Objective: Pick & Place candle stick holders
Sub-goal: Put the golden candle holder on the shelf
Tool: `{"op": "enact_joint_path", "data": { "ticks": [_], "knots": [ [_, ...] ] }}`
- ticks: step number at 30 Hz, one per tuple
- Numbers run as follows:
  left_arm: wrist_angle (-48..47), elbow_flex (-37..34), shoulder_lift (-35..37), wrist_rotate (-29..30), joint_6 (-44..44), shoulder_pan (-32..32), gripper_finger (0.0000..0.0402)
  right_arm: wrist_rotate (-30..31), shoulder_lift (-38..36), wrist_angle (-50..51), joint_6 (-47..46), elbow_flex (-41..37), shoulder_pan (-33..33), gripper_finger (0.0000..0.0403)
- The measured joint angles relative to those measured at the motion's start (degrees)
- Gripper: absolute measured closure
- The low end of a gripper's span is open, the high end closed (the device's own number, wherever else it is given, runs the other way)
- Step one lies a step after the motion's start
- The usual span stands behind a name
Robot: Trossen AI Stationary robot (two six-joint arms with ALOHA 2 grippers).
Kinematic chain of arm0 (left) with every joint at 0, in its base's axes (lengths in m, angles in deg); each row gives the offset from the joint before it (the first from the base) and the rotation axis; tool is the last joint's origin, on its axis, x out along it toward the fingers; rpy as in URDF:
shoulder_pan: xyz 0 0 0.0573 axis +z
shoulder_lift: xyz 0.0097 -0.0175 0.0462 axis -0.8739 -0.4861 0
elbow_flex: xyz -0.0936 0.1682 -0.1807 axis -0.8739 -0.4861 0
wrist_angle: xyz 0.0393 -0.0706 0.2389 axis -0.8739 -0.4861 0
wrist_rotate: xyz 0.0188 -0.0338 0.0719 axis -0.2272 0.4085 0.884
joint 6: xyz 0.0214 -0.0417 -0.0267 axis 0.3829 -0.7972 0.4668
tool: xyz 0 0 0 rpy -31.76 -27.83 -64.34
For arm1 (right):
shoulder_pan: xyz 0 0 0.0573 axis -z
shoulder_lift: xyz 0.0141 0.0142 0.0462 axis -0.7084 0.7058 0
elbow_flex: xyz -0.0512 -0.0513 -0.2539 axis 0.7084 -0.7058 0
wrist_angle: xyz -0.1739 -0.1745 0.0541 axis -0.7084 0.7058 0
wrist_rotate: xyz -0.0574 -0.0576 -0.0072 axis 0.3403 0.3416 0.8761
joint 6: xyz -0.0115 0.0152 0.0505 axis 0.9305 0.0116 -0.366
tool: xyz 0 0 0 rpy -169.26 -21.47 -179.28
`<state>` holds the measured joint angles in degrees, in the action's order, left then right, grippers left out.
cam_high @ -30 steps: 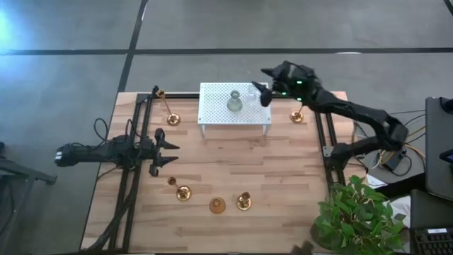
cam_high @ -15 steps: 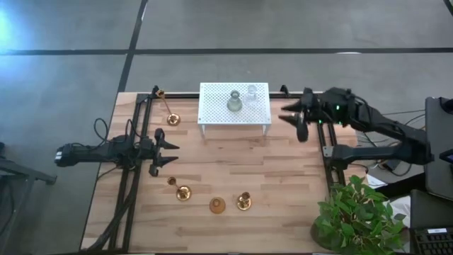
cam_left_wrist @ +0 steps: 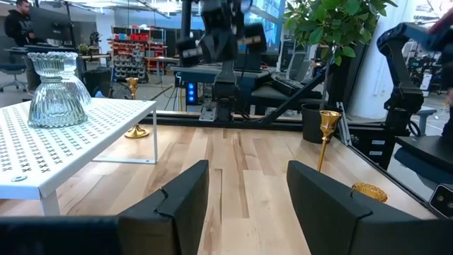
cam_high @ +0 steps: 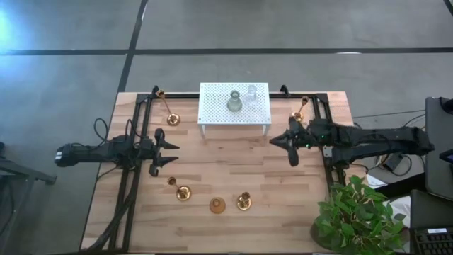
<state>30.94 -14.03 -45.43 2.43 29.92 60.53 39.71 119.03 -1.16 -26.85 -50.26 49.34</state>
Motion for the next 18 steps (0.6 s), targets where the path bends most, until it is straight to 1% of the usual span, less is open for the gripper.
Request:
{"op": "enact_joint_path", "data": {
  "ticks": [3, 6, 10, 12, 18],
  "knots": [
    [0.00, 0.00, 0.00, 0.02, -0.01, 0.00, 0.0204, -1.75, -1.26, -12.46, 1.84, -8.09, 0.04, 0.0395],
    [0.00, 0.00, 0.00, 0.00, 0.00, -0.02, 0.0204, -1.93, -3.10, -19.04, 7.08, -14.69, 0.01, 0.0395],
    [0.00, 0.00, 0.00, 0.02, -0.02, -0.01, 0.0204, -0.75, -7.31, -20.53, 7.74, -20.78, 0.46, 0.0395],
    [0.00, 0.00, 0.00, 0.01, -0.01, 0.00, 0.0204, -0.40, -10.08, -20.35, 9.65, -23.16, 0.67, 0.0395],
    [0.00, 0.00, 0.00, 0.02, 0.00, -0.02, 0.0204, -0.45, -19.99, -19.55, 12.89, -29.06, 1.95, 0.0395]
  ]
}}
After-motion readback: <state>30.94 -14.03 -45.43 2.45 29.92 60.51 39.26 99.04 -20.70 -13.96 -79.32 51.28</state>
